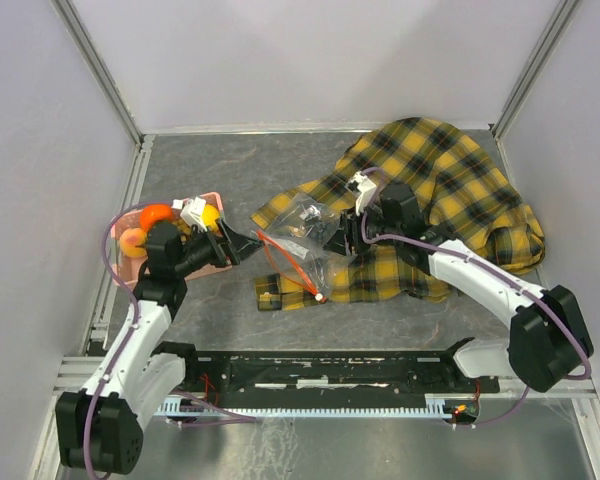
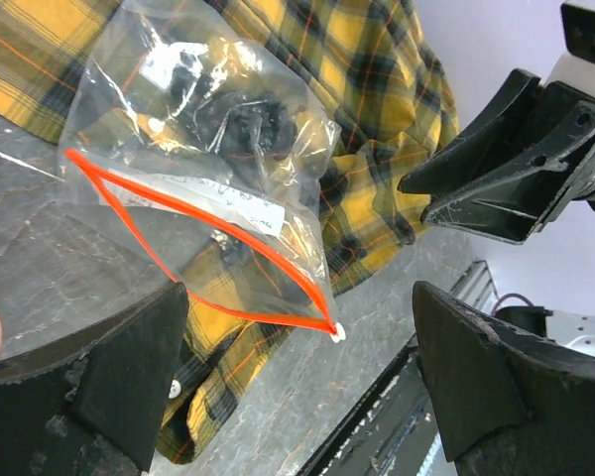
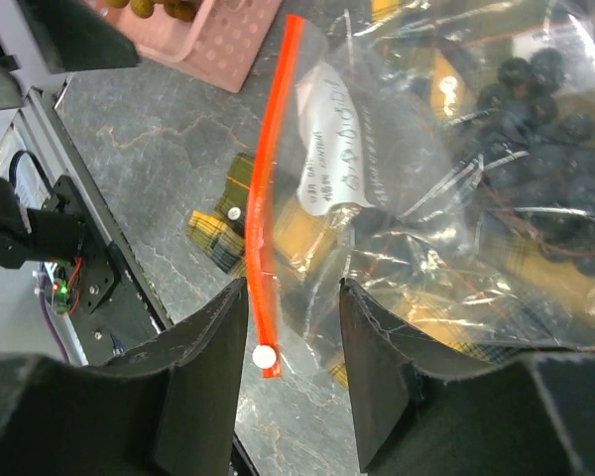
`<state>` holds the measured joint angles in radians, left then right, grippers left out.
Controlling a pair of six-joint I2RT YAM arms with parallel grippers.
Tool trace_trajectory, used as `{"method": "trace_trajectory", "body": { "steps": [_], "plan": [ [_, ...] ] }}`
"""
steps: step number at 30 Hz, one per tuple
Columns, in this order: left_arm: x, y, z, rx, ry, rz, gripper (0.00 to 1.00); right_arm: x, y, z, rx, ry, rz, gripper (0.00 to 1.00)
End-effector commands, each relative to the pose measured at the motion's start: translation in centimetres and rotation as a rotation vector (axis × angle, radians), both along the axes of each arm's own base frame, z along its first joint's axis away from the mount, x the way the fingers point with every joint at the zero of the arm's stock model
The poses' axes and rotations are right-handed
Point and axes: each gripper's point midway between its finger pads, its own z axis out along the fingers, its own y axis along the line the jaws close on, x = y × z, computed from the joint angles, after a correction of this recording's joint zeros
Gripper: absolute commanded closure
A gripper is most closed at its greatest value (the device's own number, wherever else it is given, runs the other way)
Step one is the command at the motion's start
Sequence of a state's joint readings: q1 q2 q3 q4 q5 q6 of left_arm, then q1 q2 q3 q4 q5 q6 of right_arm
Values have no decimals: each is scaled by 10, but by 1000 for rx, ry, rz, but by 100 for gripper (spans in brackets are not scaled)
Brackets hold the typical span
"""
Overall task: Open the zip-top bag and remove the fake food
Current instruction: Place the fake fruit in the bin, then pick up the fake fruit from the zipper food storage bag.
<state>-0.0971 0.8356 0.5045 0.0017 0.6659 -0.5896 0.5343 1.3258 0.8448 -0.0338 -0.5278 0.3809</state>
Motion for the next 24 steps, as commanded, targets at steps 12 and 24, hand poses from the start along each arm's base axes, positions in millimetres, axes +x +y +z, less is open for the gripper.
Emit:
{"method": "trace_trajectory", "body": {
  "steps": [12,24],
  "plan": [
    [2,1,4,-15,-111,89,2,-16,59,0,-285,-124,142,50],
    [-18,6,6,-198,-170,187,6,-13,93,-36,-506,-163,150,49]
  ]
}}
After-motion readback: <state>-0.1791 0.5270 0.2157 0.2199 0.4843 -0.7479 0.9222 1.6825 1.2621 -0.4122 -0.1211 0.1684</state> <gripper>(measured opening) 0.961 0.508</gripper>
